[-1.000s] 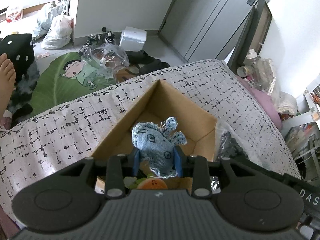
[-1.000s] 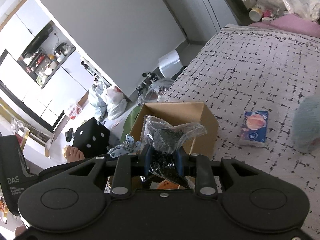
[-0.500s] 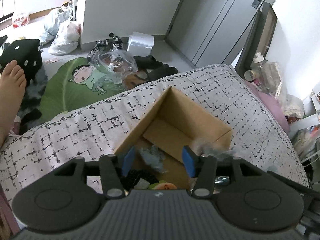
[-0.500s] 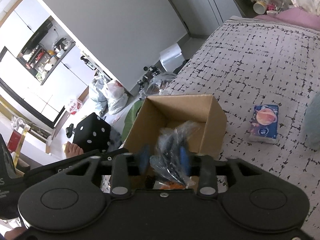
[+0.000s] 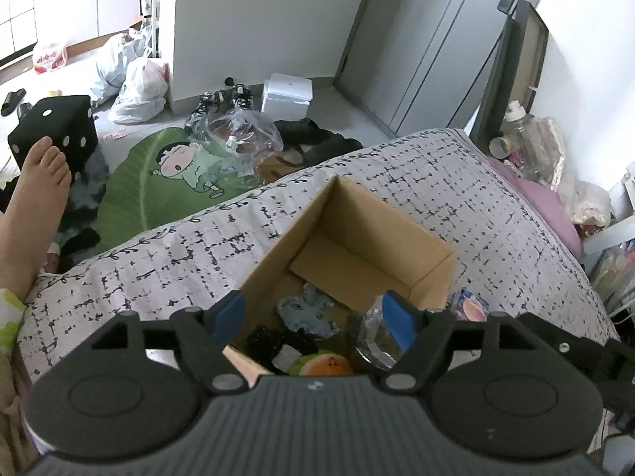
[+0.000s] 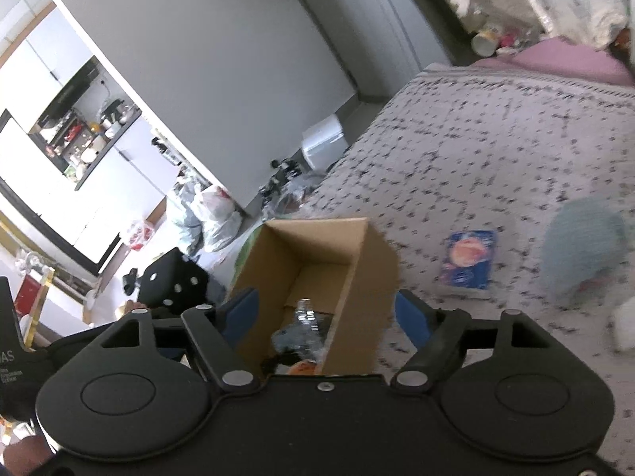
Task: Organize soft objects
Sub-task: 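Open both tools over the box, releasing bunny and bag inside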
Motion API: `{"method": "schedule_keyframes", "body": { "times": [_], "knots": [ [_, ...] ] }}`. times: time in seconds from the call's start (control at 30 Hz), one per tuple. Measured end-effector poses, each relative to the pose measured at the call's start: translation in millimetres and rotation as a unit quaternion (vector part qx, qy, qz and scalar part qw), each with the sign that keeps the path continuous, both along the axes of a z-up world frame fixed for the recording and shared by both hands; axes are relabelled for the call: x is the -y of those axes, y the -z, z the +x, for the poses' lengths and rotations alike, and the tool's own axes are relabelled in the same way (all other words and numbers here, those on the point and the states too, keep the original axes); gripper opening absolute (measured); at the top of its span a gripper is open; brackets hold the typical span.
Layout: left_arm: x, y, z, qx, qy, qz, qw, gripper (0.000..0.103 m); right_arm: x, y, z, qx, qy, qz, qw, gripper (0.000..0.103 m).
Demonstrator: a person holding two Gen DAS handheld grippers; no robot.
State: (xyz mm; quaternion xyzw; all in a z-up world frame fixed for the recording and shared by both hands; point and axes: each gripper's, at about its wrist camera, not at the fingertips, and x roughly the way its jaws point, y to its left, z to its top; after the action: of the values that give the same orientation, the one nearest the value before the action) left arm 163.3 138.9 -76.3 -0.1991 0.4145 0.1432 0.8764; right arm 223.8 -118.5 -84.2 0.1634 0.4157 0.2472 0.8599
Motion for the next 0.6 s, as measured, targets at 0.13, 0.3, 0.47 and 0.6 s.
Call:
{"method": "schedule_keyframes", "body": {
  "times": [0.13, 0.3, 0.47, 0.6],
  "knots": [
    [17, -5, -4, 0.002, 0.019, 0.014, 0.9997, 0.078, 26, -9, -10, 0.018, 0.017, -0.005, 1.0, 0.088],
    [35, -10, -12, 0.007, 0.024, 0.014, 0.9996, 0.085, 53, -19, -18, 0.028, 0.027, -0.022, 0.999, 0.092],
    [58, -18, -17, 0.005, 0.039, 0.03, 0.9988, 0.086, 80, -26, -24, 0.041, 0.041, -0.025, 0.998, 0.097],
    [71, -26, -22, 0.012, 0.045, 0.037, 0.9982, 0.091, 101, -28, -28, 0.041, 0.049, -0.025, 0.998, 0.098]
  ]
}}
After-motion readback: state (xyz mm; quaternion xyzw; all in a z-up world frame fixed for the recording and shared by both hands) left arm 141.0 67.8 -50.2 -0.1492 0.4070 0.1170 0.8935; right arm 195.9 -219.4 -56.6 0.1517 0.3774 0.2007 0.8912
